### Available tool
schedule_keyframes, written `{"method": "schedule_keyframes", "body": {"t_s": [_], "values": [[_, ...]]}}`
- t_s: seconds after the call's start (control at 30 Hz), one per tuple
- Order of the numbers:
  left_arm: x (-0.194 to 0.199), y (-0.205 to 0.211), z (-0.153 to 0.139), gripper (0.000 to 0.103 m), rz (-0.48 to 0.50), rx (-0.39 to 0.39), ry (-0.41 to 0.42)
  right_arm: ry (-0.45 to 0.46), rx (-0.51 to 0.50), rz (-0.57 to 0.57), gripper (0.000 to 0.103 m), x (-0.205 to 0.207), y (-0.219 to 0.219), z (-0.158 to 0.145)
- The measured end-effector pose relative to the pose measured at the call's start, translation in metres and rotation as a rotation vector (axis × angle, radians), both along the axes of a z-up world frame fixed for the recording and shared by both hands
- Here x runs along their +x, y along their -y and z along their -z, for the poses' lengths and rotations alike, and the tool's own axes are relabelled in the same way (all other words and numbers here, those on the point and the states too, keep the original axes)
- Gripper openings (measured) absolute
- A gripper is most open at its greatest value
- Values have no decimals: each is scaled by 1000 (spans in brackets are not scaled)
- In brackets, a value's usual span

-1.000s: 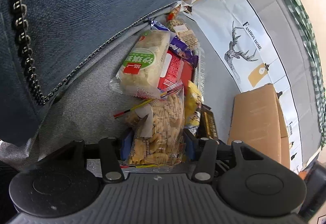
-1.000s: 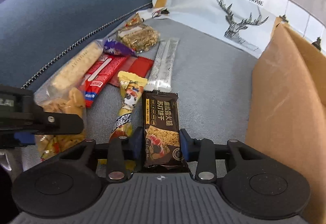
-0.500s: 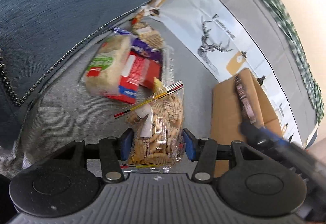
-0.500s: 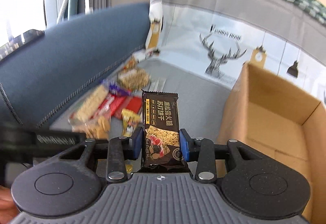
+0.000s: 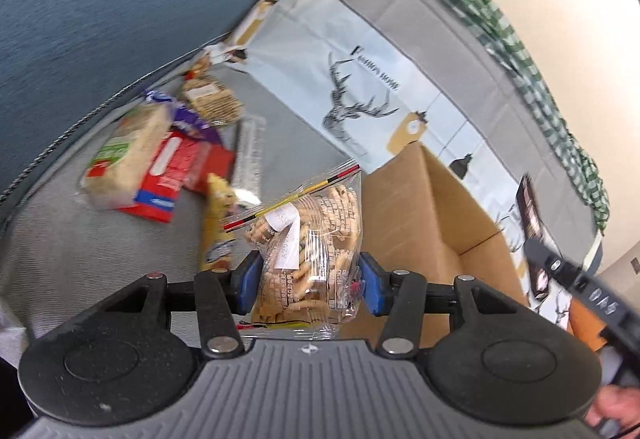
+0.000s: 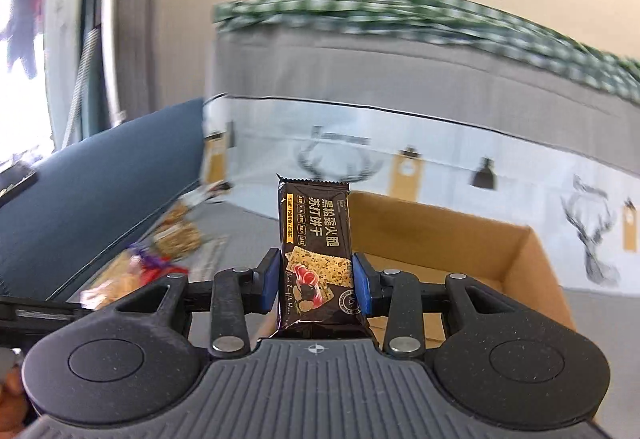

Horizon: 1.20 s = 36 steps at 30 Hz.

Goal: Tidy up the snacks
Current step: 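Carry the biscuit bar and cookie bag with both grippers over the box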

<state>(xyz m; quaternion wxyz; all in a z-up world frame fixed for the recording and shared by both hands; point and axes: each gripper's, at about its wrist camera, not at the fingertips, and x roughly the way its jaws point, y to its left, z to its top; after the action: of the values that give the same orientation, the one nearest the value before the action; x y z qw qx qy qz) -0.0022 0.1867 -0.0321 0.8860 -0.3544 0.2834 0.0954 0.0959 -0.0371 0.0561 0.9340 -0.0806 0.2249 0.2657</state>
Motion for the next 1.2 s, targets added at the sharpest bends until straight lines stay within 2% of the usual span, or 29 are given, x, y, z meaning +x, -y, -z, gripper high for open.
{"method": "schedule_keyframes", "body": {"t_s": [0.13,0.3,0.47,0.63,0.77,0.87,1.07,1.2], "values": [[5,13,-13,55,18,22,38,-24,52,69,39,9,26,15],[14,33,-33,55,37,54,129,-57,86,116,39,18,48,22],[48,61,-51,55,138,74,142,-47,109,149,39,20,66,19],[89,97,-67,55,255,53,189,-11,91,188,39,17,81,17],[96,123,-59,55,323,56,265,-1,85,219,39,14,93,16],[95,142,-48,55,353,101,241,4,78,236,39,13,101,16],[101,154,-42,55,408,84,255,15,57,270,39,13,113,19],[109,152,-35,55,409,49,226,-3,67,298,39,18,118,22]]}}
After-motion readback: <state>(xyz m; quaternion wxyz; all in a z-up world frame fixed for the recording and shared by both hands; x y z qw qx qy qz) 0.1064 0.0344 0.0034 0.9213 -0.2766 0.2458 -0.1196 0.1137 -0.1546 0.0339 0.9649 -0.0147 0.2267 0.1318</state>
